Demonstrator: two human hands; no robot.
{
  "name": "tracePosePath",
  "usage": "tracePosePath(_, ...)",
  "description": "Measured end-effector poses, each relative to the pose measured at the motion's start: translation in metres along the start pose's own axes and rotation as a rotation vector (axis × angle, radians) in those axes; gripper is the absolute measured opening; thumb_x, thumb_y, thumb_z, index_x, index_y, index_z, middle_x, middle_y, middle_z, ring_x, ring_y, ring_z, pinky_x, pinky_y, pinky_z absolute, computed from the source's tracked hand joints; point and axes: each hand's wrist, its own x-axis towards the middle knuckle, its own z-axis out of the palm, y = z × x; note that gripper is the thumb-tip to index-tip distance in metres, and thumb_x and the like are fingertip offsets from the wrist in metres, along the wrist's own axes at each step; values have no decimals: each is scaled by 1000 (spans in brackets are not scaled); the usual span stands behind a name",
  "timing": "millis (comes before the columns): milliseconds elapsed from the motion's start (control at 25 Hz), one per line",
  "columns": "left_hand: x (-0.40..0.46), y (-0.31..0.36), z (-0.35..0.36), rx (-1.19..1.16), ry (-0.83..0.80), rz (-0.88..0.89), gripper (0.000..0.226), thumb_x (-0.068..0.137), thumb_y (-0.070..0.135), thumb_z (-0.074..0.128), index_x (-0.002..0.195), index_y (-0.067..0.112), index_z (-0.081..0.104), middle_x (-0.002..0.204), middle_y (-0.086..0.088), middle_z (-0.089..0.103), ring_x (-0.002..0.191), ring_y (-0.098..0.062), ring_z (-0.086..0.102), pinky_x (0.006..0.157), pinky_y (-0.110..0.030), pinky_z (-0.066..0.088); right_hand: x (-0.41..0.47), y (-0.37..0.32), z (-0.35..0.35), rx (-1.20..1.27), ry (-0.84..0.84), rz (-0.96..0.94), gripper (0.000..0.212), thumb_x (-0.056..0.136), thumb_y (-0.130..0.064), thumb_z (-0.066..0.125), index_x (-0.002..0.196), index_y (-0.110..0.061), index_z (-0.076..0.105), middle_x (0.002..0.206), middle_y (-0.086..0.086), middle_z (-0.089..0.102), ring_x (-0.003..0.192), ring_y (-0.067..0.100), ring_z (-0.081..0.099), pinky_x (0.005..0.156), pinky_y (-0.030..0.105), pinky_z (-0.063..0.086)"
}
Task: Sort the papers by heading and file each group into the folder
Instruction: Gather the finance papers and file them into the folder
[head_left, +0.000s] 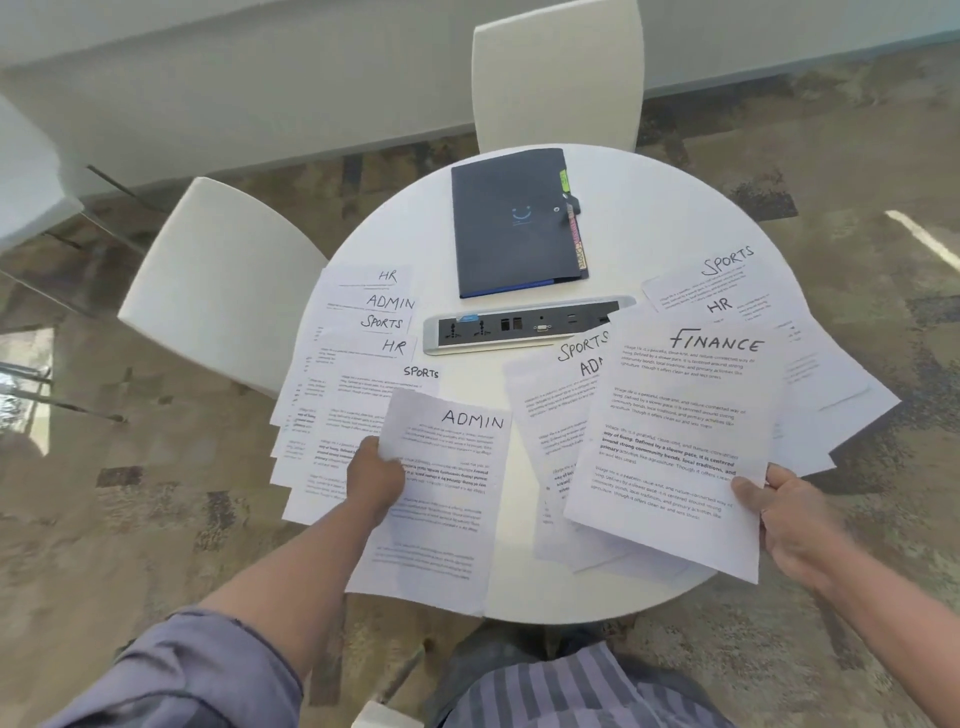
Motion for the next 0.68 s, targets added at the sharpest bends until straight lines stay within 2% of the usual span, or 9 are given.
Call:
tracePosePath(160,29,-6,-14,84,11,5,27,94,6,46,114,23,48,99,0,57,91,-28,55,81,-37,44,-8,-4,29,-77,35,7,18,104,-7,55,115,-14,67,118,8,73,107,33,68,99,59,53)
tracePosePath(280,45,-11,-23,100,-17,-12,31,92,7,45,115,27,46,100,0,61,93,-31,59,89,-43,50,-19,-11,44,-92,60,-3,16,105,-8,55,108,-17,67,110,4,74,99,30,70,87,49,57)
tracePosePath(440,64,-16,-31,205,-11,27,32,93,7,45,118,26,44,100,0,62,92,-30,57,99,-46,42,-31,-16,60,-99,102,-40,16,105,-8,55,105,-18,68,106,2,75,95,27,71,86,47,56)
tracePosePath(560,69,-13,-33,269,38,35,39,92,10,52,128,22,46,119,-6,61,107,-33,58,99,-48,40,-35,-14,59,-99,138,-52,15,104,-8,55,111,-14,68,115,8,74,101,33,70,93,53,56)
tracePosePath(680,58,-2,-23,359,101,105,61,93,18,61,149,18,37,151,-9,39,135,-36,41,107,-53,38,-39,-12,48,-68,165,-53,21,104,-5,54,122,-8,65,119,11,73,108,36,69,101,58,51)
